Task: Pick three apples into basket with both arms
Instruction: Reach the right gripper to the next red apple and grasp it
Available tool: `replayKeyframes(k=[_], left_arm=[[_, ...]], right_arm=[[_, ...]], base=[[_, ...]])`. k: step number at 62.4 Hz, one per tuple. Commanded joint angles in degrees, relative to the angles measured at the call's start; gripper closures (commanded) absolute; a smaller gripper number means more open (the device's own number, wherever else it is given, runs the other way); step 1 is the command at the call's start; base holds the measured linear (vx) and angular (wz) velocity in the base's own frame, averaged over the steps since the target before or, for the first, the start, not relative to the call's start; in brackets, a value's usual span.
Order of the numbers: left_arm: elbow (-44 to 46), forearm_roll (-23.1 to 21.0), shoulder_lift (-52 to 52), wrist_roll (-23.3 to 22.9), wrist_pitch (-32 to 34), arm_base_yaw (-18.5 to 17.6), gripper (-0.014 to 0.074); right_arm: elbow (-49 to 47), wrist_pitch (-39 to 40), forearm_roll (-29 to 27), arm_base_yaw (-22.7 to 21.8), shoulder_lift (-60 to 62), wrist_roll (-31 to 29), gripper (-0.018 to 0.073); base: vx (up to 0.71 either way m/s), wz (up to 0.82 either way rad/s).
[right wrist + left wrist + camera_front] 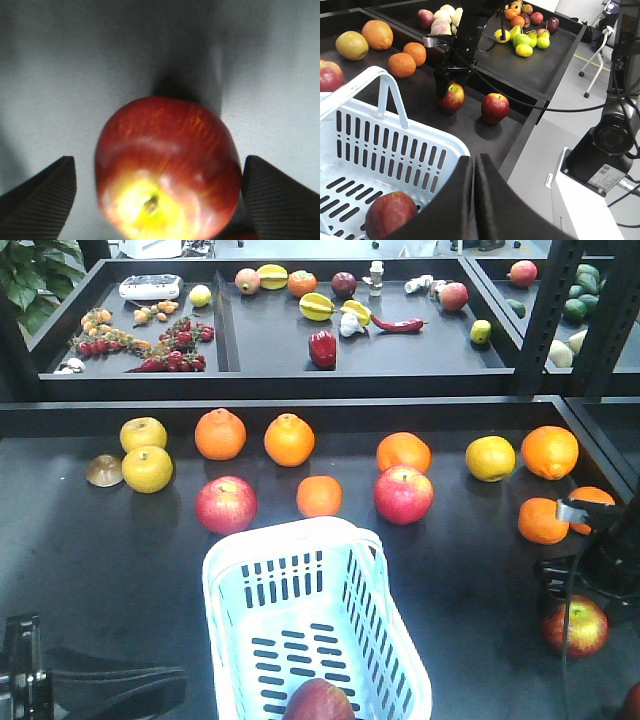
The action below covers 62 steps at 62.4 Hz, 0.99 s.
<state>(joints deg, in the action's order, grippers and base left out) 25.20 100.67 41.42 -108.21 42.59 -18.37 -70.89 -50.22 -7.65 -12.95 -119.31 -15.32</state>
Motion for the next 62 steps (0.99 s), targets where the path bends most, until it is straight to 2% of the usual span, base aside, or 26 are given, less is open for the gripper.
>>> replayKeyframes(k=[1, 8, 14, 34, 42, 49, 62], left_arm=[[1.2, 1.0, -0.2, -0.2, -0.3, 0.1, 0.0602], [1.2, 1.0, -0.2, -0.2, -0.3, 0.1, 0.0602], [1.2, 1.0, -0.2, -0.2, -0.3, 0.1, 0.0602], [1.2, 1.0, -0.2, -0.2, -0.3, 0.1, 0.0602], [1.2, 1.0, -0.2, -0.2, -0.3, 0.1, 0.0602], [1.2, 1.0, -0.2, -0.2, -0.3, 0.1, 0.0602], [1.2, 1.0, -0.2, -0.2, -0.3, 0.1, 0.0602]], right_arm=[[-1.5, 0.0, -0.4, -0.3, 1.9, -0.1, -0.0053], [-1.5, -0.2, -0.6, -0.3, 1.9, -0.1, 0.0001], [-1.5, -1.1, -0.6, -0.3, 1.9, -0.1, 0.0092], [-1.5, -6.2, -1.7, -0.3, 8.5, -2.9, 0.0567], [-1.5, -8.8, -7.0, -0.3, 15.5, -6.7, 0.0568], [-1.5, -14.5, -12.7, -0.3, 21.8, -10.2, 0.0568], [-1.3, -23.3, -27.1, -0.3, 30.6, -18.3, 0.0565]], base=[[0.0, 0.0], [0.0, 0.0], [0.0, 0.0], [0.0, 0.0], [0.0, 0.0], [0.0, 0.0], [0.0, 0.0]])
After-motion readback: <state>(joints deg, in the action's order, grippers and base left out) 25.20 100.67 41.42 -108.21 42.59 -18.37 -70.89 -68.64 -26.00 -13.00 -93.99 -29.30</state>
